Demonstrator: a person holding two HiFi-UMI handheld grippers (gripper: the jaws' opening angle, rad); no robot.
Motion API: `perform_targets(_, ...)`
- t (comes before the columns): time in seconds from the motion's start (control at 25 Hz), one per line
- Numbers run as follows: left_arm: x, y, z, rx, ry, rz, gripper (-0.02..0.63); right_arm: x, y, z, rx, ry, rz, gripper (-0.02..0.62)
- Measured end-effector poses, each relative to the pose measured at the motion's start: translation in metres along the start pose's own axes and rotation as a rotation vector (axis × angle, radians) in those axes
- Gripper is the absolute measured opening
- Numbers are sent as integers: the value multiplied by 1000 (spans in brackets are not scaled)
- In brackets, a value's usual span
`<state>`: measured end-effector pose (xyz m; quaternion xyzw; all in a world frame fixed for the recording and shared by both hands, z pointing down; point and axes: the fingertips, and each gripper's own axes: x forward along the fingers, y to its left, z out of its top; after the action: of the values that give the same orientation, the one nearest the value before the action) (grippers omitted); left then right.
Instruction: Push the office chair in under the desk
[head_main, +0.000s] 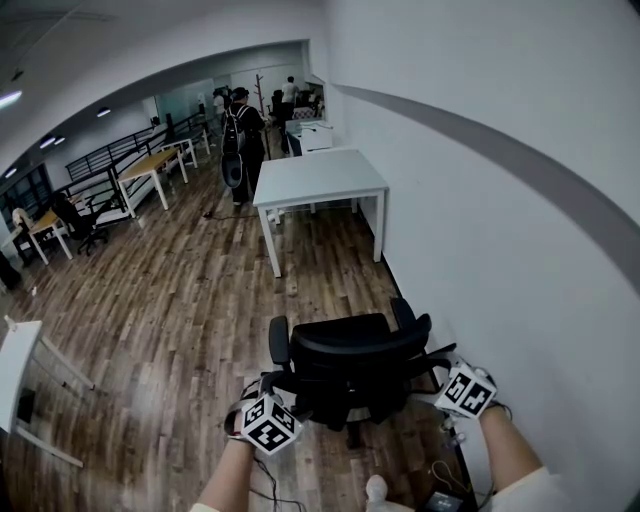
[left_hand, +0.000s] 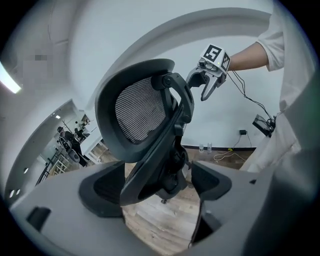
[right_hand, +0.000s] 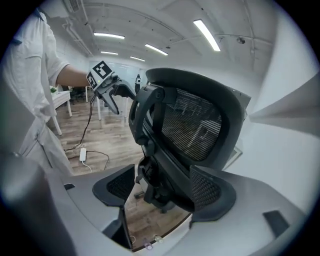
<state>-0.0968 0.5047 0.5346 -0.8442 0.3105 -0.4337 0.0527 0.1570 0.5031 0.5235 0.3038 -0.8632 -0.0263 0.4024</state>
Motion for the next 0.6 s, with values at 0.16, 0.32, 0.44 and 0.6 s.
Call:
perform_targets(0.16, 8, 3, -6, -11, 51, -22, 408, 5, -12, -8, -21, 39, 14, 344)
perform_targets(0.32, 17, 8, -21, 12, 120, -34, 413, 12, -20, -19, -57, 92, 4, 344)
perform_targets(0.44, 26, 13, -30, 42, 177, -59, 413, 18, -32, -26, -91, 142, 9, 344)
perform_targets(0.6, 38, 17, -40, 58, 262, -102, 413, 28, -42, -43, -181, 265, 30, 344)
